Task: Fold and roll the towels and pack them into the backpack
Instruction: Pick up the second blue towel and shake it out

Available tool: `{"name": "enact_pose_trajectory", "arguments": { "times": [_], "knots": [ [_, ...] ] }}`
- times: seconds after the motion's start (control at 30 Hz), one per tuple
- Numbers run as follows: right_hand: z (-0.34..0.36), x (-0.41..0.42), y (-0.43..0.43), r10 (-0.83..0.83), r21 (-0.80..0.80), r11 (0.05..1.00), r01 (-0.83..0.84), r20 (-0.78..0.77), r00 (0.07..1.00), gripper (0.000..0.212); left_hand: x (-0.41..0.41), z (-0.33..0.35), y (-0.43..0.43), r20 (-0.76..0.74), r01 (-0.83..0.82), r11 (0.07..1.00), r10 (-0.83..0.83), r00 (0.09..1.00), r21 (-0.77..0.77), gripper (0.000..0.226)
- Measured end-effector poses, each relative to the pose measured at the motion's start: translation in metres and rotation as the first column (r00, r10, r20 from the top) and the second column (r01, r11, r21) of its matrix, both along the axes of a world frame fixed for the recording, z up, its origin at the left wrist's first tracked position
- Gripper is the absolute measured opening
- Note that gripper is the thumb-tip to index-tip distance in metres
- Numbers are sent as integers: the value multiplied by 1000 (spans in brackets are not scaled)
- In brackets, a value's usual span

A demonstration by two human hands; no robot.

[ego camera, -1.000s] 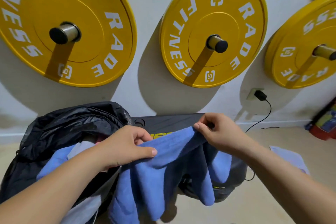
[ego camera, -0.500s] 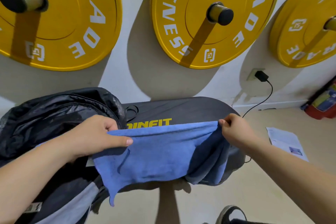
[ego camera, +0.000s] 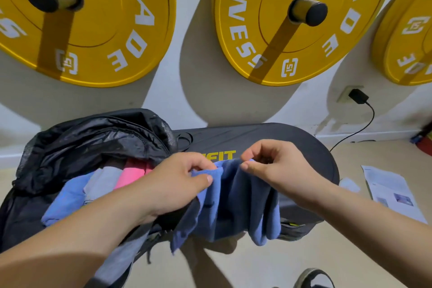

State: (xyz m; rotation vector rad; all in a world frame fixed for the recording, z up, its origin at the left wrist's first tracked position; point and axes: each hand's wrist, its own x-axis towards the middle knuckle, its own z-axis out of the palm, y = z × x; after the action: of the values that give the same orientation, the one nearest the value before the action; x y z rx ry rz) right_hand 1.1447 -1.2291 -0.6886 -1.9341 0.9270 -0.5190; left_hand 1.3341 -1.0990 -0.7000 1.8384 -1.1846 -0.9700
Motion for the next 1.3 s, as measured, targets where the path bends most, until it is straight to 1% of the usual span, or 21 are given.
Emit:
{"name": "enact_pose_trajectory", "arguments": {
  "times": [0.1,0.17,0.27,0.33,0.37,0.4,0.47,0.53,0.57,0.6,0.67,0.7,0.83,0.9,0.97,1.03,1.13,1.17,1.2,1.3],
  "knots": [
    [5,6,11,82,73,993,-89,85,993,13,-13,5,-2,-10,-17,996,16,1000,-90,22],
    [6,8,13,109,107,986,-126,152,982,17,-15,7,-3,-20,-38,987,35,999,-156,24],
    [7,7,13,151,95,980,-173,201,968,21,-20,10,-5,-13,-31,978,29,999,-204,35],
    [6,5,13,201,54,975,-216,205,958,20,-22,9,-7,36,-10,973,18,999,-229,42],
    [6,4,13,217,30,974,-226,196,956,20,-23,8,-8,71,2,971,16,997,-239,38],
    [8,4,12,222,18,973,-229,188,957,20,-24,7,-9,98,6,972,18,995,-235,30],
    [8,2,8,218,36,973,-226,159,963,22,-23,5,-11,133,-5,979,32,991,-202,16],
    [6,-2,1,251,42,967,-252,41,967,20,-20,5,-13,162,-28,979,61,985,-202,16],
    [4,-4,-3,267,41,963,-266,-30,963,17,-18,6,-14,168,-53,975,90,982,-216,17],
    [1,-7,-7,273,56,961,-269,-74,959,18,-15,7,-15,163,-90,968,131,978,-234,17],
    [-6,-14,-14,224,128,969,-211,-93,970,30,-7,10,-15,144,-179,950,220,965,-257,15],
    [-8,-17,-18,184,157,973,-167,-98,978,32,-2,10,-16,135,-218,941,259,956,-260,14],
    [-14,-27,-30,95,228,972,-61,-141,985,32,23,8,-16,112,-359,887,404,908,-291,14],
    [-16,-30,-35,51,220,975,-22,-129,990,32,38,3,-16,148,-416,864,468,871,-284,14],
    [-17,-29,-38,-4,214,977,24,-95,996,30,52,-7,-15,186,-476,848,520,834,-234,12],
    [-17,-26,-37,-54,239,969,59,-29,998,26,59,-15,-13,192,-534,831,555,809,-154,13],
    [-13,-19,-33,-146,334,937,105,101,984,21,57,-20,-14,252,-532,842,537,805,-95,25],
    [-10,-17,-31,-175,353,928,120,128,976,22,52,-19,-15,237,-527,846,531,814,-86,27],
    [-7,-15,-29,-194,362,923,130,146,970,25,45,-17,-16,180,-516,854,519,835,-71,26],
    [0,-11,-19,-205,385,915,125,174,963,26,18,-8,-18,-94,-428,902,422,901,-53,20]
  ]
}}
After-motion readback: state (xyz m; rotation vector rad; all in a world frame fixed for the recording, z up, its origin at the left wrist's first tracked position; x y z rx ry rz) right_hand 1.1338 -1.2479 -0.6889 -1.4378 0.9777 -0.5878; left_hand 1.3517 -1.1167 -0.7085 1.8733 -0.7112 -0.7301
